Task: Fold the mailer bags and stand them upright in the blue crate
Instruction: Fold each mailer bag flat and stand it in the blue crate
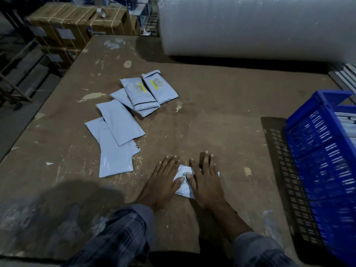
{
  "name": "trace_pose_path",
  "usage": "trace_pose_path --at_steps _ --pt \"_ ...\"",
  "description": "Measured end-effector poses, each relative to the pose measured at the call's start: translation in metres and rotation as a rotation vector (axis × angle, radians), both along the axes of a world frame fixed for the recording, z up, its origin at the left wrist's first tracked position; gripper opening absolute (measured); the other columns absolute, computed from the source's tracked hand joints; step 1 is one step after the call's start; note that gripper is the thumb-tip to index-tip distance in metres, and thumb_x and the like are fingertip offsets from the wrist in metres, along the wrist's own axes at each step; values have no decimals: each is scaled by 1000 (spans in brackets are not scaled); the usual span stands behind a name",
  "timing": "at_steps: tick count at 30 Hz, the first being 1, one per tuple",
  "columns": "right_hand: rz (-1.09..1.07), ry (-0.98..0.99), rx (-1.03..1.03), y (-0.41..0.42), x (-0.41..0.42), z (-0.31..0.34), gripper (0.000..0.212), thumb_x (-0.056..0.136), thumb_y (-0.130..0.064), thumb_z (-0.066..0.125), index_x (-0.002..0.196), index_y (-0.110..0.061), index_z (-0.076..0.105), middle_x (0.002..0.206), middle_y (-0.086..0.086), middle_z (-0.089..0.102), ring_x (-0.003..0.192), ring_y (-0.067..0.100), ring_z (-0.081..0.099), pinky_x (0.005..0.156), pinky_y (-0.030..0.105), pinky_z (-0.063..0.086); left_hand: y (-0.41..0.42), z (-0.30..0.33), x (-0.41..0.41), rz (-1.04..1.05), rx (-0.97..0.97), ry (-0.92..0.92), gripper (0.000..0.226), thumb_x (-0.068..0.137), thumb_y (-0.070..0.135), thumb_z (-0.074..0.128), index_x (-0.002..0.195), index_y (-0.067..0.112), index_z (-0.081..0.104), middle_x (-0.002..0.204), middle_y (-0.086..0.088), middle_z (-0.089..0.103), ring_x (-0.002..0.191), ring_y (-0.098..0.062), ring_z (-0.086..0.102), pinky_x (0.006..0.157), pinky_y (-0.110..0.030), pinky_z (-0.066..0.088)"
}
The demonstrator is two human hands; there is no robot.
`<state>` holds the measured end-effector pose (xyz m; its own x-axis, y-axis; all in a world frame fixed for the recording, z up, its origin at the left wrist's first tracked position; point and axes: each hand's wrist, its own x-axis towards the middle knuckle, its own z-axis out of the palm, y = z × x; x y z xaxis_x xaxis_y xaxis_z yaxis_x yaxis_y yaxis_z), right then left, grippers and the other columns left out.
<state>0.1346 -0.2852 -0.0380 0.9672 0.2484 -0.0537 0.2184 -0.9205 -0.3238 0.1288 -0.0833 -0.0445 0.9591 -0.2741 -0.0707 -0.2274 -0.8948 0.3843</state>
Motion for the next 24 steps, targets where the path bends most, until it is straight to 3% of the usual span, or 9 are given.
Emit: trace_pose_path --at_steps 3,5,7,9,10,15,18,21,24 --pt "18 47 39 -15 -2 4 50 103 -44 35 145 -21 51 169 21 17 157 39 12 126 52 21 2 24 -7 18 -92 -25 68 102 68 33 146 22 58 149 3 58 140 -23 50 124 -43 26" --pt "30 36 30 -21 -6 12 38 97 -29 52 133 -16 60 162 22 33 152 42 27 123 56 25 4 32 -9 33 -72 3 64 94 69 50 140 25 62 140 -2 63 131 -27 54 117 -49 38" --pt "36 20 103 -24 -12 27 31 84 -15 62 115 -16 65 140 14 55 131 39 49 110 49 39 0 34 -11 44 -134 33 46 88 59 65 125 32 67 126 2 66 118 -28 60 103 -50 49" --pt "44 60 150 -29 -18 52 27 80 -13 60 105 -22 61 113 4 62 106 31 57 89 40 46 -8 42 -12 57 -202 -3 11 86 41 70 96 37 67 96 13 61 89 -21 63 78 -43 54" --pt "41 87 155 -33 -20 66 24 80 -13 61 102 -23 59 105 4 65 98 31 58 80 39 45 -13 48 -10 67 -225 -12 10 86 35 74 92 37 66 91 15 59 83 -17 60 73 -41 54" --pt "-2 -32 202 -80 -22 138 32 72 -13 70 96 -28 56 91 0 71 83 29 64 67 37 46 -61 98 -1 66 -390 -53 26 88 51 77 106 32 72 102 13 70 96 -10 66 85 -39 56" --pt "-47 -160 159 -117 -28 182 40 73 -16 79 105 -31 63 96 -8 71 86 19 63 77 35 49 -107 147 2 0 -413 -159 19 92 45 75 101 31 68 95 14 63 91 -9 60 80 -31 51" --pt "-94 -356 194 -160 -40 217 33 80 -10 78 109 -25 70 98 -6 71 89 18 60 83 33 46 -156 189 6 -73 -472 -270 11 88 40 70 94 34 63 88 17 56 84 -15 58 70 -25 41" --pt "-133 -519 123 -207 -49 246 34 77 -6 74 107 -22 71 96 -3 69 90 24 58 84 37 43 -210 219 7 -123 -518 -335 18 85 25 80 99 28 70 93 13 64 88 -17 62 74 -35 50"
